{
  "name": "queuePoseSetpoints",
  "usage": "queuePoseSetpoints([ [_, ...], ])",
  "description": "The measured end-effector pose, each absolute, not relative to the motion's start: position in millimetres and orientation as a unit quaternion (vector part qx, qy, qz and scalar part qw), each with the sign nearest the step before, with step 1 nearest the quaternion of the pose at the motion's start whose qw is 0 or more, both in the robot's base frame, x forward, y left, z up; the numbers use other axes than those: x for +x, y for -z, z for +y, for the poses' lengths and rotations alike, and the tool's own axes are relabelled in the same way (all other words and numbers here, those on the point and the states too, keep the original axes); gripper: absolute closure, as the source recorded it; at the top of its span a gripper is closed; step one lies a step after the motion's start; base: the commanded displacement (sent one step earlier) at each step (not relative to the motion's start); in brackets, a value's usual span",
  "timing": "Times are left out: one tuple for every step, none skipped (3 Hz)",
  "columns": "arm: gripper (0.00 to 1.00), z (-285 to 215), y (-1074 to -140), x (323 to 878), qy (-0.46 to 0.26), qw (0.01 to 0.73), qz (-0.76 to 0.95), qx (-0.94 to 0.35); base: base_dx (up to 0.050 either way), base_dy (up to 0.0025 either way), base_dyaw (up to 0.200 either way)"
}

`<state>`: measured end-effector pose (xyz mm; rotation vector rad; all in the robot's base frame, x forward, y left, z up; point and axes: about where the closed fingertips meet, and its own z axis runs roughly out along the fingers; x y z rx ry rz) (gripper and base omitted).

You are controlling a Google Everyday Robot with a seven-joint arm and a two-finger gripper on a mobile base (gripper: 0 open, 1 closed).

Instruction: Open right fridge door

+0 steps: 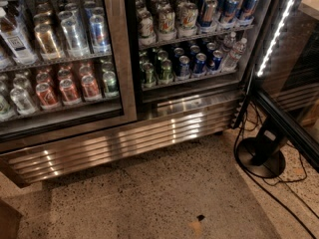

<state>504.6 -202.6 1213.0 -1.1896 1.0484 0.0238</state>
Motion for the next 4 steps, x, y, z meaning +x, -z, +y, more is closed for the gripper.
queuePoseSetpoints([
  [0.00,-215.0,-1184.9,538.3,0.029,0.687,0.501,-0.526,0.000,0.00000,0.000],
  [0.00,-225.9,-1163.3,573.9,0.087,0.668,0.521,-0.523,0.000,0.00000,0.000],
  [0.00,-230.0,-1145.1,600.0,0.123,0.670,0.526,-0.509,0.000,0.00000,0.000],
  [0.00,-224.8,-1120.6,613.6,0.126,0.689,0.521,-0.487,0.000,0.00000,0.000],
])
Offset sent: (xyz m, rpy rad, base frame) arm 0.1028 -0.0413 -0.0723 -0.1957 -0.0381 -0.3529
